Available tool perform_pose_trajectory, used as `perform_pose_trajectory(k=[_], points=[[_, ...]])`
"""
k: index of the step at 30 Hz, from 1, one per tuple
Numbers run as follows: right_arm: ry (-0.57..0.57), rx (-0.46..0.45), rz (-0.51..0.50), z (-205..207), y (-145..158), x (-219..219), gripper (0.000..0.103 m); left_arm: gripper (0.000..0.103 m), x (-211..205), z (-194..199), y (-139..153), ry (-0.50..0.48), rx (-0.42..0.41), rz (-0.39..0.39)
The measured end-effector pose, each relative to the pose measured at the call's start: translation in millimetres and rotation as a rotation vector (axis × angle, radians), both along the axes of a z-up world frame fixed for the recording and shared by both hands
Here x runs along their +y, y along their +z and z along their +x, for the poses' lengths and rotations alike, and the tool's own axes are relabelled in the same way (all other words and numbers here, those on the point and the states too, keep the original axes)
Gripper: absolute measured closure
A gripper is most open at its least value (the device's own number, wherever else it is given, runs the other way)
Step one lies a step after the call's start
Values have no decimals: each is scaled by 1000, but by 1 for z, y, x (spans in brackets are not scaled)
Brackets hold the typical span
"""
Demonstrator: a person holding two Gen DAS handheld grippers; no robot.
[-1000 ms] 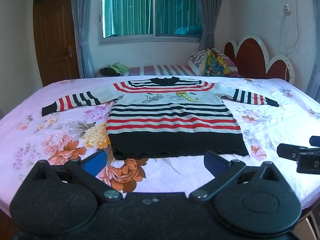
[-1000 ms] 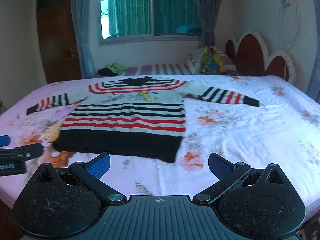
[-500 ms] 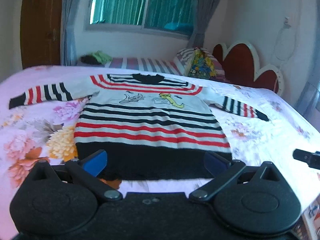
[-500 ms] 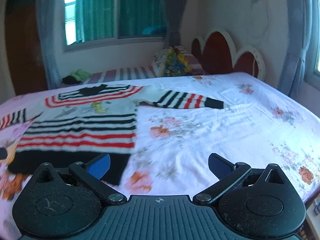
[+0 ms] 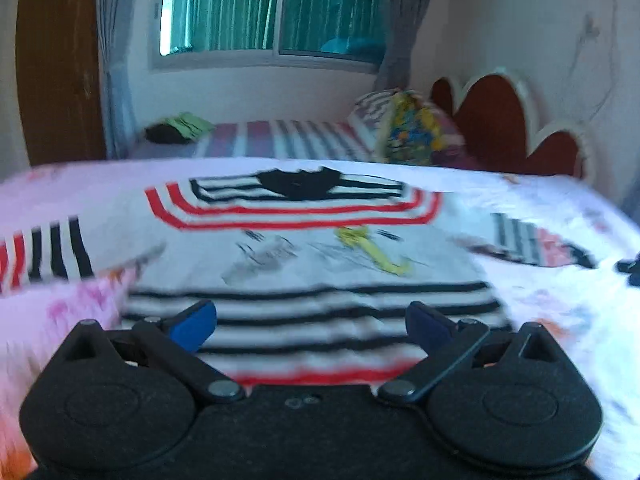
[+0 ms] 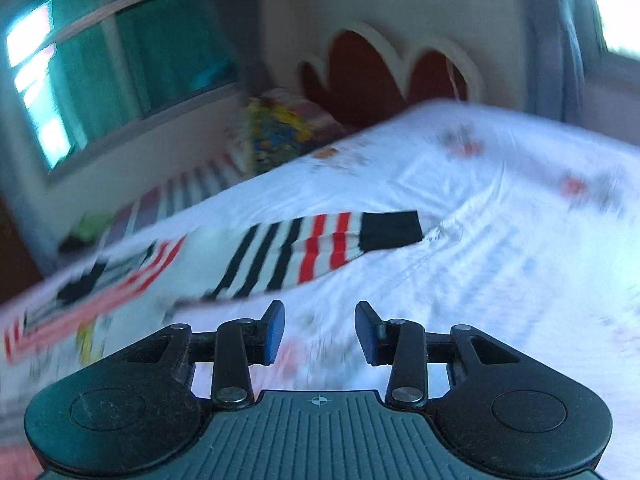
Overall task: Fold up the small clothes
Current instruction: 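Reach the right tool to a striped sleeve and grasp its black cuff, then carry the held sleeve across the sweater body and open the right tool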
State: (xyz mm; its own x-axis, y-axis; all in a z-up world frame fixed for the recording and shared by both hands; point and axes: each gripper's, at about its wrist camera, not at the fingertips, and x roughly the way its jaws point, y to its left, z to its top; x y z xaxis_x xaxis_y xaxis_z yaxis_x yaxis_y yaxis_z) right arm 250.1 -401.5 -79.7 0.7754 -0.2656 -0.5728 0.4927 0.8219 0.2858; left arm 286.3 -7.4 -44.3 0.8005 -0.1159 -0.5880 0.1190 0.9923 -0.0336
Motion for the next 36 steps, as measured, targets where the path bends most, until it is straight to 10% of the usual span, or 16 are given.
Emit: perform_pose_trajectory(k=[13,16,26,36], points=[[-203,-52,296,74,-81,-103,50,2,13,102,-48,106,129,11],[-202,-63,293,78,-82,-105,50,2,16,112,-56,135,160,10],[-188,-25,225,102,-85,-115,97,1,32,134,-61,171,205,-34],[59,-30,29,157,-36,-16,97,1,78,137,-56,156,194,55]])
